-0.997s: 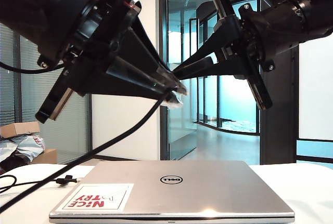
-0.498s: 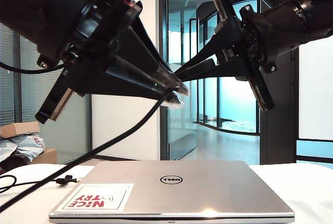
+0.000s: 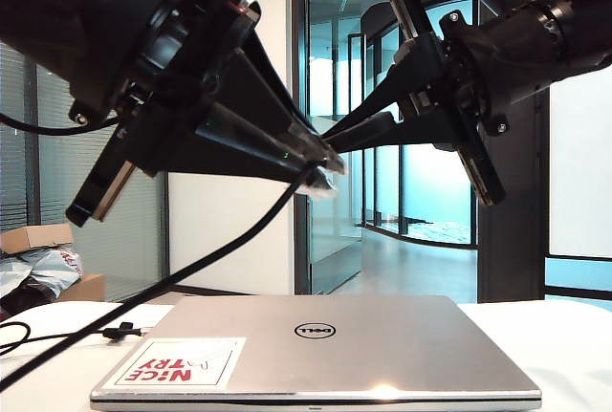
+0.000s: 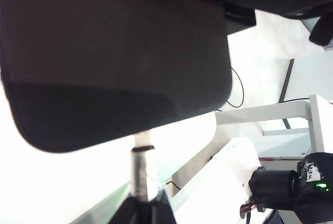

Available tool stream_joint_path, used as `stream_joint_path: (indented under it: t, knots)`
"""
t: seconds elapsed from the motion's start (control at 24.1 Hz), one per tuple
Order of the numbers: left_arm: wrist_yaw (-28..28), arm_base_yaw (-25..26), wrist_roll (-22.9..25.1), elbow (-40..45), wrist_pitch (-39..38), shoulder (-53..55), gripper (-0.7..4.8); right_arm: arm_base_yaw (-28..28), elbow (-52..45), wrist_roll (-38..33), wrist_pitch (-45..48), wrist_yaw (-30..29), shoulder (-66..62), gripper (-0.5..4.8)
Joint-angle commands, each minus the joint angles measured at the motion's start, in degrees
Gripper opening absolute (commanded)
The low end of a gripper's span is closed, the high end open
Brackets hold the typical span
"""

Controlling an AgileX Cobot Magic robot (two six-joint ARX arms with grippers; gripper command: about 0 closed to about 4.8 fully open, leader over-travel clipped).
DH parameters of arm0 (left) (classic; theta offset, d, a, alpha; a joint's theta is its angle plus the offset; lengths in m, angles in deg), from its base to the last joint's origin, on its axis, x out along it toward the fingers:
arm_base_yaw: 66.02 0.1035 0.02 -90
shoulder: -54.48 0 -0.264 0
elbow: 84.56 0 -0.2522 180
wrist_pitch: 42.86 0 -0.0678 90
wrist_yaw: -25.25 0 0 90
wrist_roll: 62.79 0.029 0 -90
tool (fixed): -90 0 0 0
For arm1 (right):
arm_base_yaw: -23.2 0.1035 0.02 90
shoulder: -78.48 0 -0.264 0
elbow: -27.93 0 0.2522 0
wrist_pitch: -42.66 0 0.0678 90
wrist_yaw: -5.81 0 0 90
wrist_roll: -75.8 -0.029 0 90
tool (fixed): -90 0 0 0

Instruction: Pick up the charging cable and the phone, plug the charging cable into the charging port on the phone, and finally place them back on the table.

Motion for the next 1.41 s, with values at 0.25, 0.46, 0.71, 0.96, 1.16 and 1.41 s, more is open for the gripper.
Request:
stream_joint_path:
  t: [0.25, 0.46, 0.71, 0.96, 1.16, 1.41]
  knots:
    - [0.13, 0.0, -0.17, -0.07, 1.51, -0.07, -0.06, 0.7, 0.39, -1.18, 1.64, -1.05, 0.5, -0.06]
    - [0.15, 0.09, -0.37, -0.07, 1.57, -0.07, -0.06, 0.7, 0.39, -2.34, 1.95, -1.33, 0.5, -0.06]
    - [0.17, 0.44, -3.41, -0.07, 1.62, -0.07, -0.06, 0.72, 0.37, -0.09, 1.95, -1.07, 0.5, -0.06]
    - [0.57, 0.52, -3.37, -0.07, 3.96, -0.07, -0.06, 0.74, 0.35, 1.36, 1.73, -1.33, 0.5, -0.06]
    - [1.25, 2.32, -2.27, -0.07, 4.33, -0.07, -0.06, 0.72, 0.37, 1.49, -1.2, -1.33, 0.5, -0.06]
    - [1.29, 2.49, 0.72, -0.07, 4.81, -0.09, 0.03, 0.72, 0.39, 0.26, -0.55, -0.52, 0.5, -0.06]
